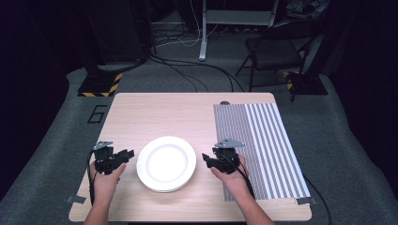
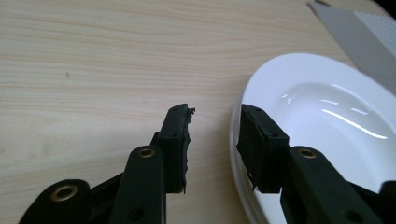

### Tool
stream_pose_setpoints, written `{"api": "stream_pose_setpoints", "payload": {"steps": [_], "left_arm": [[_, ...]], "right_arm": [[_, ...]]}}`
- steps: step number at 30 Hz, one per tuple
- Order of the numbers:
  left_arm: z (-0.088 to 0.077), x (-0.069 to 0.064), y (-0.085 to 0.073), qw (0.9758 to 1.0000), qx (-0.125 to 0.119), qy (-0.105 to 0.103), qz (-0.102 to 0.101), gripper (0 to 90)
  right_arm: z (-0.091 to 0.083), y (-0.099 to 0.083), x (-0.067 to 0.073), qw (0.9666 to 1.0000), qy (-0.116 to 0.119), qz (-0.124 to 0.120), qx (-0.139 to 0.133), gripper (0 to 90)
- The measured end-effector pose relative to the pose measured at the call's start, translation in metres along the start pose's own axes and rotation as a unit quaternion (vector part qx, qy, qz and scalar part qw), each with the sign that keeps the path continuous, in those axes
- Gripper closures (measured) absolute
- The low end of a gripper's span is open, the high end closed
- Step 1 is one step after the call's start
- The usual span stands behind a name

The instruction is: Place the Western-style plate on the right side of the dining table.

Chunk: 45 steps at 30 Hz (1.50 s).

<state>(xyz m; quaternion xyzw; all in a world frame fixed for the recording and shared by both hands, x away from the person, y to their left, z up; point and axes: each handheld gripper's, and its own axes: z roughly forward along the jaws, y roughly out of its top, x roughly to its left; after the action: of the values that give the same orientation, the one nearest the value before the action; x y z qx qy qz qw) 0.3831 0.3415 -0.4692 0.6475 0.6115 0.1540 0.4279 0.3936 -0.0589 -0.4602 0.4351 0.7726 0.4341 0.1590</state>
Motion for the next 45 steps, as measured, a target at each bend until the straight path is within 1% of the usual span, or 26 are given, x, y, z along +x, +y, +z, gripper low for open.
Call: {"api": "stream_pose_setpoints", "payload": {"steps": [1, 2, 3, 4, 5, 6, 7, 9, 10, 13, 14, 16, 21, 23, 24, 26, 33, 38, 41, 42, 45], "left_arm": [[0.0, -0.002, -0.001, 1.0, 0.005, -0.005, 0.001, 65.2], [0.001, -0.004, -0.002, 0.9999, 0.008, -0.006, 0.003, 65.8], [0.002, -0.005, -0.002, 0.9999, 0.012, -0.012, 0.002, 66.4], [0.002, -0.005, -0.002, 0.9999, 0.012, -0.012, 0.002, 67.7], [0.003, -0.007, -0.004, 0.9997, 0.015, -0.021, 0.0, 67.7], [0.003, -0.007, -0.005, 0.9995, 0.019, -0.024, -0.001, 68.7], [0.002, -0.007, -0.006, 0.9993, 0.026, -0.025, -0.003, 70.4], [0.002, -0.006, -0.008, 0.9991, 0.033, -0.026, -0.004, 72.7], [0.002, -0.006, -0.008, 0.999, 0.036, -0.027, -0.006, 73.9], [0.002, -0.004, -0.009, 0.9988, 0.038, -0.03, -0.01, 74.7], [0.001, -0.003, -0.011, 0.998, 0.045, -0.038, -0.022, 75.1], [0.0, -0.003, -0.011, 0.9976, 0.046, -0.044, -0.029, 75.7], [0.0, -0.004, -0.013, 0.9972, 0.047, -0.049, -0.032, 78.3], [0.003, -0.005, -0.013, 0.9966, 0.05, -0.056, -0.034, 79.9], [0.004, -0.006, -0.014, 0.9967, 0.05, -0.056, -0.032, 80.4], [0.005, -0.007, -0.013, 0.997, 0.053, -0.049, -0.029, 81.0], [0.005, -0.006, -0.013, 0.9969, 0.054, -0.05, -0.029, 83.1], [0.006, -0.005, -0.014, 0.9966, 0.052, -0.054, -0.034, 84.7], [0.005, -0.006, -0.015, 0.9967, 0.054, -0.051, -0.032, 84.2], [0.006, -0.006, -0.015, 0.9968, 0.053, -0.053, -0.029, 83.6], [0.006, -0.005, -0.016, 0.9965, 0.054, -0.057, -0.031, 82.8]], "right_arm": [[0.003, -0.002, 0.0, 1.0, 0.004, -0.001, 0.001, 51.3], [0.004, -0.002, 0.0, 1.0, 0.003, -0.001, 0.0, 52.2], [0.005, -0.002, 0.001, 1.0, 0.002, -0.004, 0.002, 53.4], [0.005, -0.002, 0.001, 1.0, 0.002, -0.004, 0.002, 53.4], [0.006, -0.003, 0.001, 1.0, 0.002, -0.003, 0.002, 54.5], [0.008, -0.003, 0.002, 1.0, 0.007, 0.002, 0.001, 55.6], [0.009, -0.003, 0.003, 0.9998, 0.018, 0.009, -0.003, 56.4], [0.013, -0.005, 0.005, 0.9997, 0.024, 0.011, 0.002, 56.6], [0.015, -0.006, 0.006, 0.9997, 0.024, 0.007, 0.004, 56.7], [0.02, -0.007, 0.01, 0.9994, 0.032, 0.007, 0.01, 56.3], [0.022, -0.008, 0.011, 0.9993, 0.035, 0.007, 0.01, 55.7], [0.023, -0.009, 0.013, 0.999, 0.042, 0.012, 0.013, 54.7], [0.025, -0.011, 0.014, 0.9982, 0.053, 0.021, 0.02, 54.2], [0.025, -0.011, 0.014, 0.9978, 0.058, 0.024, 0.021, 53.2], [0.025, -0.011, 0.014, 0.9978, 0.058, 0.024, 0.021, 52.9], [0.024, -0.011, 0.014, 0.9977, 0.059, 0.027, 0.022, 52.5], [0.024, -0.011, 0.01, 0.9971, 0.063, 0.038, 0.021, 51.9], [0.026, -0.012, 0.009, 0.9952, 0.076, 0.057, 0.024, 51.1], [0.028, -0.012, 0.011, 0.9939, 0.082, 0.068, 0.03, 49.5], [0.029, -0.012, 0.012, 0.9935, 0.086, 0.069, 0.031, 49.0], [0.033, -0.013, 0.015, 0.9932, 0.09, 0.066, 0.035, 47.7]]}}
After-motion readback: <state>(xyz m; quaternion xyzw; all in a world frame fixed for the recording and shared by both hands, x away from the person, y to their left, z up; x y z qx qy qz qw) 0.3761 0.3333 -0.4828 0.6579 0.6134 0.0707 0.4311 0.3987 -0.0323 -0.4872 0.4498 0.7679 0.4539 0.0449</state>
